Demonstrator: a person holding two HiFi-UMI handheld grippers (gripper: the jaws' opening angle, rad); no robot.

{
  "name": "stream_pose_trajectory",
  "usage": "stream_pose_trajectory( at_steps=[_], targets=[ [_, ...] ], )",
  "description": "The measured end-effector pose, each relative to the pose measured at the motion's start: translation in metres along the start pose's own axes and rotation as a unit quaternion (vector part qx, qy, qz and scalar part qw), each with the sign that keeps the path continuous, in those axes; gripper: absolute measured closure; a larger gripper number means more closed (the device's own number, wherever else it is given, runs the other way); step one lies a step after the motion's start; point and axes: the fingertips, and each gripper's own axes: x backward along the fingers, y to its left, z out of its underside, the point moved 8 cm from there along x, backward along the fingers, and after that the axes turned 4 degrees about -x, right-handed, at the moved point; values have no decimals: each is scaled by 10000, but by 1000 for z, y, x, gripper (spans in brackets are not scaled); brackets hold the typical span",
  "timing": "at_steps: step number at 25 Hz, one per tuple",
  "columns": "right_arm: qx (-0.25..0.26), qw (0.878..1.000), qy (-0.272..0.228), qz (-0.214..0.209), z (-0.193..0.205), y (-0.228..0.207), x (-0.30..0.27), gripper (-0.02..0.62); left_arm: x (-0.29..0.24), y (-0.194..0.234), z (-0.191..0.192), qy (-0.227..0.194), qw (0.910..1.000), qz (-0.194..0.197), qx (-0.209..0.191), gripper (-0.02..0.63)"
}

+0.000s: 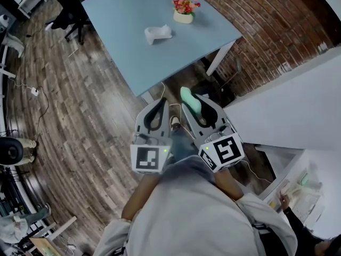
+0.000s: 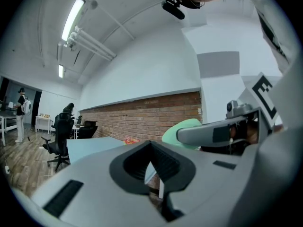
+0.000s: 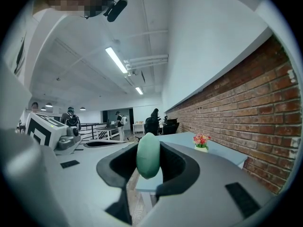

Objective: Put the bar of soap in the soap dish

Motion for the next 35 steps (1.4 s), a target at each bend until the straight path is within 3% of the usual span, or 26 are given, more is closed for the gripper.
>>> stream_pose_trajectory(
  at_steps=[23, 35],
  targets=[
    [-338, 9984, 275, -373, -10, -126, -158, 465, -182, 77, 13, 460, 9989, -103, -11, 603],
    [-418, 9967, 350, -594, -12, -157, -202, 465, -219, 96, 19, 659, 9973, -334, 3, 603]
  ],
)
